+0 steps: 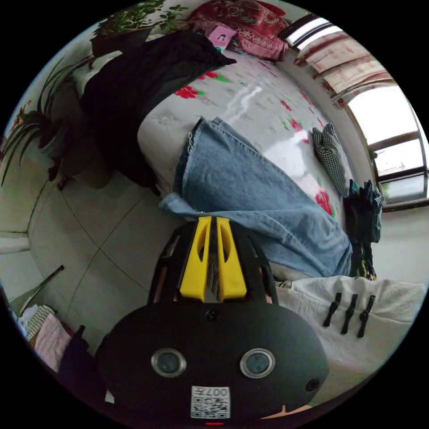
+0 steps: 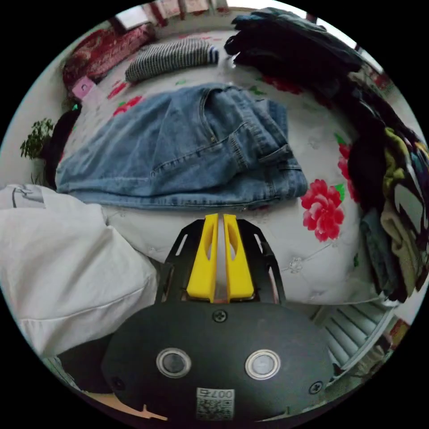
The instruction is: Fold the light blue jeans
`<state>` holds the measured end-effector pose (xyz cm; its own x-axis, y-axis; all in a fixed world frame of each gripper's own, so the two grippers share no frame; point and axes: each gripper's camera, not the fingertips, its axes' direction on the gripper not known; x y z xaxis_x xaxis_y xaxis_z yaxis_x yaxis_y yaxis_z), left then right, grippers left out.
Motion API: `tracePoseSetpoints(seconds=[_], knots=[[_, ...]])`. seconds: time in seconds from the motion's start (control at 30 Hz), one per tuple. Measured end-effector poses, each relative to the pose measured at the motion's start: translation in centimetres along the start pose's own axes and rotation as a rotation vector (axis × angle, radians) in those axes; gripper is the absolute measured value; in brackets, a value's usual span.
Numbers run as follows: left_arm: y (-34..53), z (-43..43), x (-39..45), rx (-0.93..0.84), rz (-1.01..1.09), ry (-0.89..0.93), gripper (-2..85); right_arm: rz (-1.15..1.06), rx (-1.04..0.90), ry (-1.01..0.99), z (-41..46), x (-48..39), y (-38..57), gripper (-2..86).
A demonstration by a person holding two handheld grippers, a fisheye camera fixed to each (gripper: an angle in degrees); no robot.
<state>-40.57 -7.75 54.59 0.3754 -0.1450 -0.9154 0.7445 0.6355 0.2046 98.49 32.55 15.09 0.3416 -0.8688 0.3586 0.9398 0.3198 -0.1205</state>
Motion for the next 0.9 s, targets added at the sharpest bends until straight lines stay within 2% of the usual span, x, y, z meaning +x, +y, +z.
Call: tracePoseSetpoints(seconds=[0.17, 0.27, 0.33, 0.47, 0.57, 0.63, 0.67, 0.73, 0.77, 0.8, 0.9], knots=[[-0.1, -0.8, 0.2, 0.061, -0.006, 0.047, 0.1, 0.279, 0.314, -0.182, -5.4, 6.4, 3.5, 6.5], [-0.5, -1.5, 1.5, 0.105, 0.006, 0.072, 0.6, 0.337, 0.386, -0.259, -6.6, 8.9, 2.5, 8.1], [-0.8, -2.6, 3.2, 0.152, 0.048, 0.068, 1.2, 0.311, 0.404, -0.230, -7.4, 9.2, 1.0, 8.4], [-2.0, -3.5, 6.5, 0.208, 0.143, 0.061, 2.8, 0.205, 0.338, -0.083, -7.8, 9.1, -3.9, 6.9], [-3.8, -1.9, 9.8, 0.182, 0.217, 0.042, 3.6, 0.127, 0.182, -0.108, -5.9, 9.1, -6.4, 2.3], [-5.1, 1.0, 12.8, 0.098, 0.301, -0.015, 2.5, 0.046, 0.147, -0.093, -6.4, 8.5, -6.0, 1.1], [-5.4, 2.1, 13.5, 0.062, 0.324, -0.050, 1.8, 0.021, 0.187, -0.051, -7.8, 8.3, -4.8, 0.6], [-5.7, 7.9, 15.3, -0.166, 0.395, -0.231, -0.2, 0.018, 0.208, -0.023, -9.2, 8.7, -2.7, 0.5], [-5.6, 9.3, 15.5, -0.228, 0.410, -0.260, -0.5, 0.009, 0.169, 0.001, -9.0, 8.9, -1.4, 0.6], [-5.1, 8.8, 16.2, -0.117, 0.462, -0.287, -0.7, 0.003, 0.137, 0.015, -8.6, 9.0, -0.9, 0.6], [-6.3, 9.2, 16.4, -0.179, 0.419, -0.278, -0.9, 0.032, 0.031, -0.013, -7.2, 10.6, 0.9, 2.2]])
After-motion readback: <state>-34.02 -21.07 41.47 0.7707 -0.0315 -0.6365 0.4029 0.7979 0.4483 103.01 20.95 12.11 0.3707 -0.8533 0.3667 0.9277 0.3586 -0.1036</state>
